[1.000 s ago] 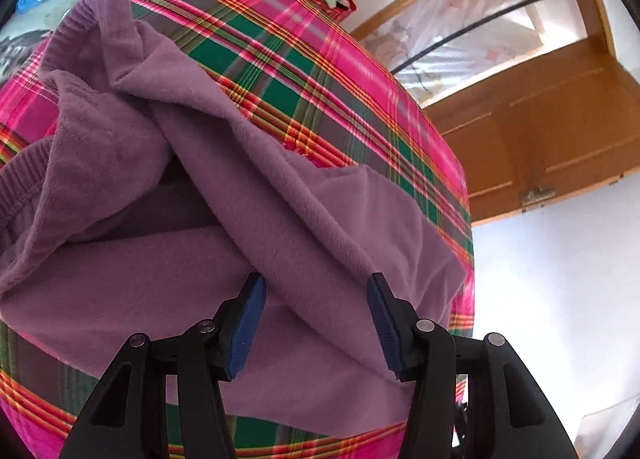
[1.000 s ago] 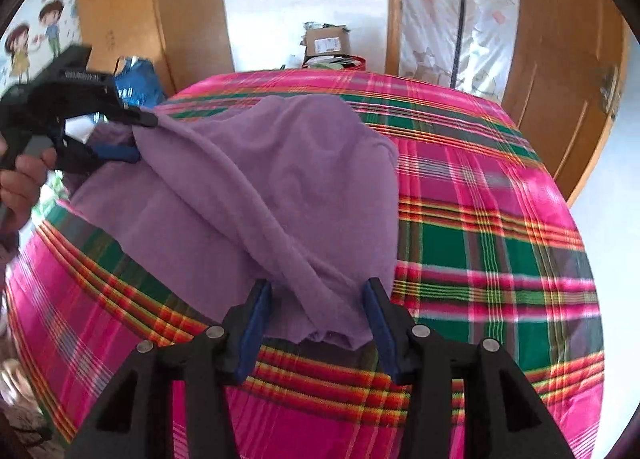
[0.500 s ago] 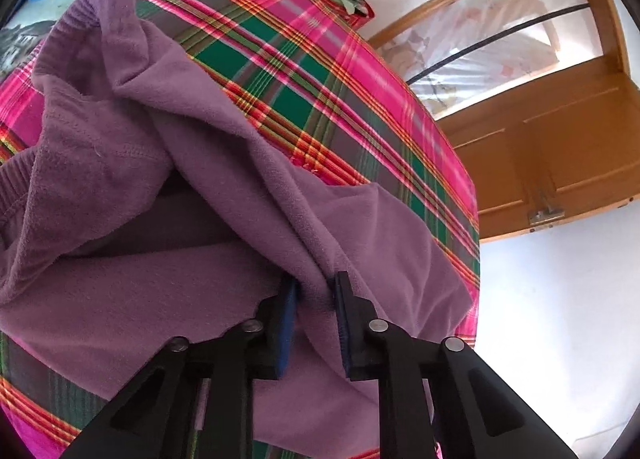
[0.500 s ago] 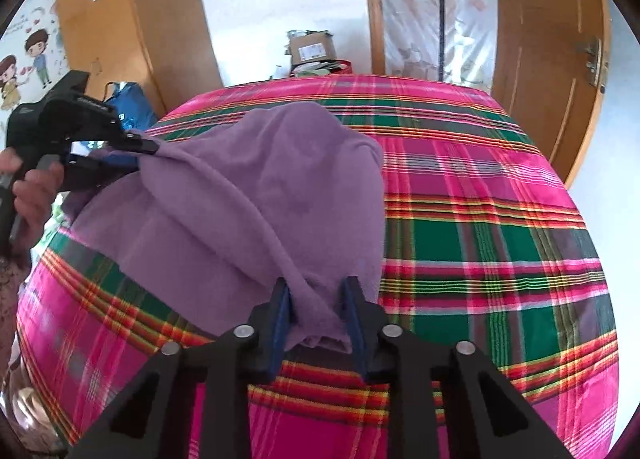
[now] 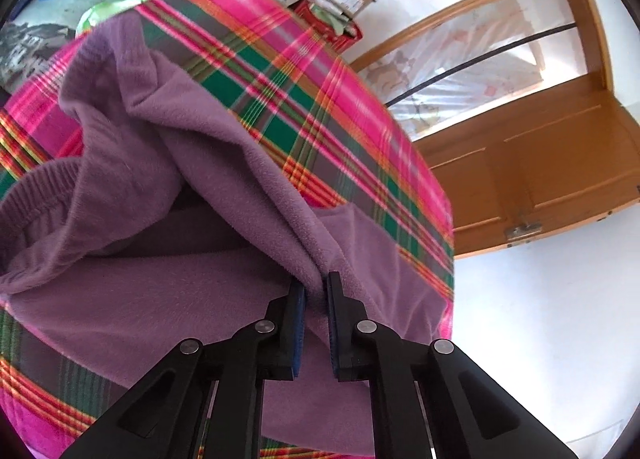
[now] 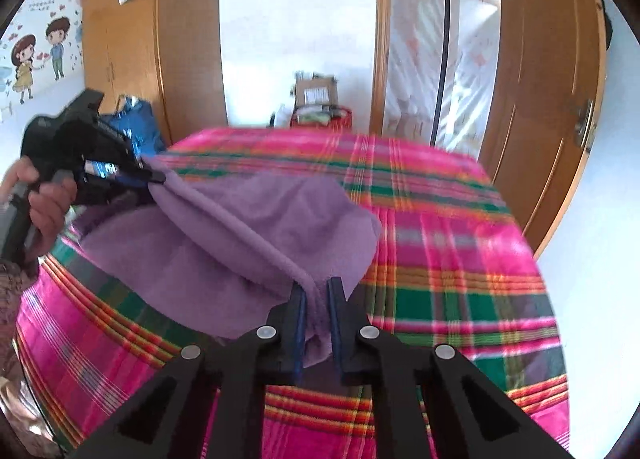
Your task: Fold clothes
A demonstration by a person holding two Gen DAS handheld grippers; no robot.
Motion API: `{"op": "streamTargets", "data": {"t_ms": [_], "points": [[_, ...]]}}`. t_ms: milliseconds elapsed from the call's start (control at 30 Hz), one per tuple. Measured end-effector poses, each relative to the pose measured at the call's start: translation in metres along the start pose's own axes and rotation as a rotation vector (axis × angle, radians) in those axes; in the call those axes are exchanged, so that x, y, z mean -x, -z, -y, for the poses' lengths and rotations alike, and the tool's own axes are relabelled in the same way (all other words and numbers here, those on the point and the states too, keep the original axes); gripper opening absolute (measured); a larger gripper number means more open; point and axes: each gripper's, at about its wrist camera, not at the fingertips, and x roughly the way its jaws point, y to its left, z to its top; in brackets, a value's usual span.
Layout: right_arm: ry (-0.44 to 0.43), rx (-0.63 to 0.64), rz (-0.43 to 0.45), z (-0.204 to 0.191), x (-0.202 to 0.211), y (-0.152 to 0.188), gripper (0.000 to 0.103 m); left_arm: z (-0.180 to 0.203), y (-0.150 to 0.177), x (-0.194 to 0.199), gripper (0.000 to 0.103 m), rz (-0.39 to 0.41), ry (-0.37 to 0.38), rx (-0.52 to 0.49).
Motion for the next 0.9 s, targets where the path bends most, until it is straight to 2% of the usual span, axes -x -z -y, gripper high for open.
{"op": "streamTargets", "data": {"t_ms": [133,200,633,800,900], "points": [[0.019,0.037,0.079,-0.008,0.022,-0.018,0.009,0.007,0.001,0.027,0.010,0.033,0.044,-0.018],[0.031,0.054,0.115,-0.012,0.032,-0.028,0.005,0.012,0.003,0.038,0.010,0.048,0.065,-0.031],[0.069,0.177,0.333,-0.044,0.097,-0.074,0.004,0.027,0.004,0.107,0.010,0.155,0.160,-0.073],[0.120,0.250,0.407,-0.057,0.102,-0.096,0.004,0.032,0.000,0.116,0.010,0.207,0.169,-0.082],[0.132,0.253,0.381,-0.054,0.087,-0.101,0.004,0.030,-0.008,0.101,0.010,0.187,0.153,-0.067]]}}
